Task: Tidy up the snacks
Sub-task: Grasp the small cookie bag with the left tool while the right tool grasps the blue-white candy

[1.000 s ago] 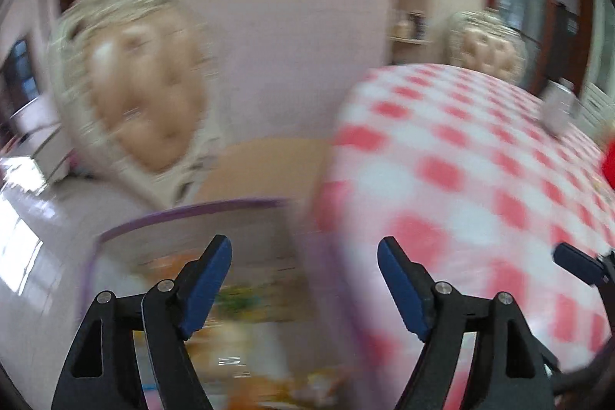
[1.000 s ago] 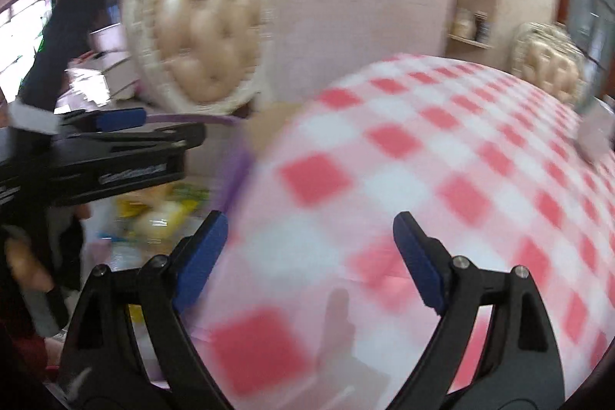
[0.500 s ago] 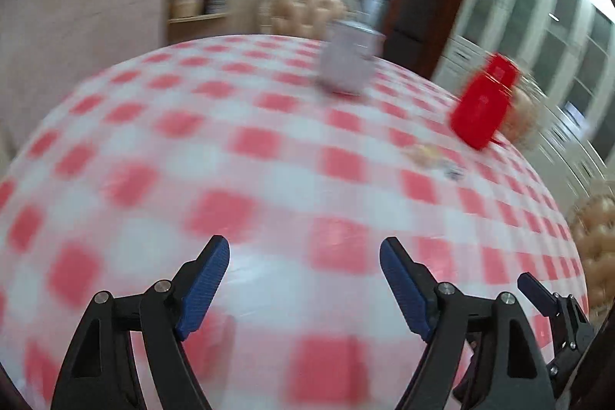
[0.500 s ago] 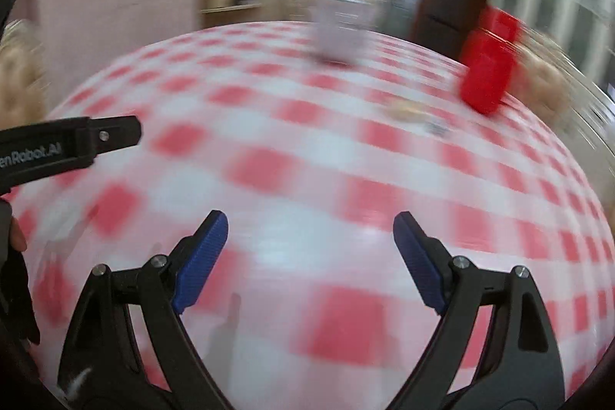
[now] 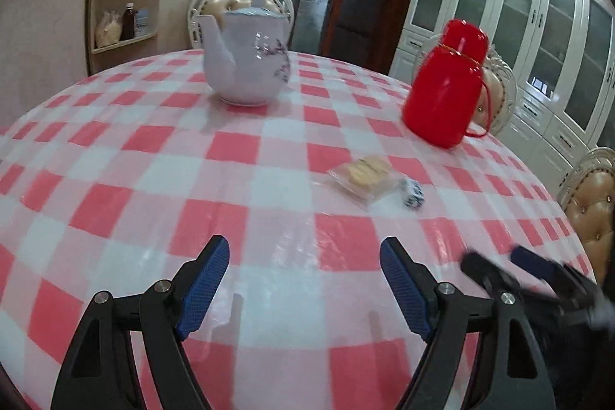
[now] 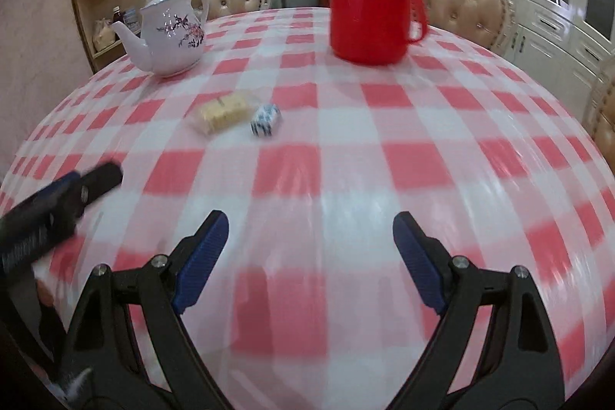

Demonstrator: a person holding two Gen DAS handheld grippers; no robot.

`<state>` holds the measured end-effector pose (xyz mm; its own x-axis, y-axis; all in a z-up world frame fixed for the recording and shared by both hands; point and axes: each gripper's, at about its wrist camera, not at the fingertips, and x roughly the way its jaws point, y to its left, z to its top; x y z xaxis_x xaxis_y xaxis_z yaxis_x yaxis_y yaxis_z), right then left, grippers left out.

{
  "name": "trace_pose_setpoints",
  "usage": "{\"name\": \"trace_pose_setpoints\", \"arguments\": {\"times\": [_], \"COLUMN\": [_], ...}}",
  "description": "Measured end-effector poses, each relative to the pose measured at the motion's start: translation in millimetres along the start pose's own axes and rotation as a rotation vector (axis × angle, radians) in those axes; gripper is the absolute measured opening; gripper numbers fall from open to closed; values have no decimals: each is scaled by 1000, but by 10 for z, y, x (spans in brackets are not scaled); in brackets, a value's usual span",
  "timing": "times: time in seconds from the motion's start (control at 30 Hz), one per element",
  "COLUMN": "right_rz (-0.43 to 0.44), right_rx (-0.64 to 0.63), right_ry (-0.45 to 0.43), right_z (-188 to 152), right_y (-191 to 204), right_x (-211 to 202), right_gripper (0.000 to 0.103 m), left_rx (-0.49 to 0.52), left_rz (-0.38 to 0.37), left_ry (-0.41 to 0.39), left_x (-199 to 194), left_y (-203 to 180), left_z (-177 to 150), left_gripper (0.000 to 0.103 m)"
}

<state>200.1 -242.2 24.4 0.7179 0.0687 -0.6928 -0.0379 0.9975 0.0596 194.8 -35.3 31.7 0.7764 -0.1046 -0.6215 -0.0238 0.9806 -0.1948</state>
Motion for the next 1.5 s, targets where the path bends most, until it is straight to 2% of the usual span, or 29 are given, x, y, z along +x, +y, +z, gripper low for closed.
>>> {"name": "trace_pose_setpoints", "arguments": {"times": [0.1, 0.23, 0.3, 0.43, 0.53, 0.57, 0.6, 0.63, 0.77, 0.83, 0.9, 1.07, 1.17, 1.27, 1.37, 1.4, 1.43, 1.47, 1.5], "right_rz": [35, 12, -11, -6, -10, -15, -4, 4, 67, 75, 84, 63, 50, 66, 69, 69, 71, 72, 73], "right_rx": [-9, -43, -41, -20, -45, -57, -61, -62, 31, 57, 77, 148, 137, 150, 145, 142, 138, 135, 134], "right_ry": [18, 51, 68, 120, 132, 130, 127, 123, 68, 43, 25, -6, -27, -22, -19, -16, -11, -8, -7], "right_z": [214, 415, 500, 600, 597, 597, 594, 589, 492, 384, 215, -123, -129, -118, -114, -119, -118, -115, -113], "right_y": [160, 320, 323, 272, 302, 313, 315, 310, 120, 36, -55, -266, -242, -235, -214, -206, -195, -183, -177], "right_x": [290, 609, 737, 947, 976, 979, 970, 948, 623, 415, 213, -98, -172, -150, -142, -139, -128, -119, -117], "right_gripper": [74, 67, 56, 55, 48, 42, 26, 23, 23, 23, 23, 23, 23, 23, 23, 23, 23, 23, 23], "left_rx": [-33, -46, -48, -30, -18, -6, 6, 23, 79, 144, 224, 350, 388, 422, 494, 513, 523, 525, 520], "left_rz": [-4, 4, -6, -2, 1, 1, 2, 1, -41, -53, -58, -74, -83, -100, -134, -144, -172, -194, -220], "left_ry": [-7, -9, -2, 0, 5, 10, 14, 18, 18, 19, 50, 155, 213, 204, 234, 254, 242, 247, 253], "left_x": [-6, -6, 10, 20, 34, 44, 53, 60, 107, 203, 406, 975, 1276, 1418, 1553, 1578, 1539, 1524, 1498], "left_y": [101, 137, 130, 90, 66, 46, 27, 3, -87, -179, -300, -496, -567, -670, -831, -866, -880, -882, -876], "left_z": [32, 53, 54, 43, 31, 26, 23, 18, 52, 131, 257, 493, 582, 684, 673, 651, 648, 638, 638], "left_gripper": [81, 81, 81, 81, 81, 81, 81, 81, 81, 81, 82, 82, 82, 82, 82, 80, 68, 48, 38]}}
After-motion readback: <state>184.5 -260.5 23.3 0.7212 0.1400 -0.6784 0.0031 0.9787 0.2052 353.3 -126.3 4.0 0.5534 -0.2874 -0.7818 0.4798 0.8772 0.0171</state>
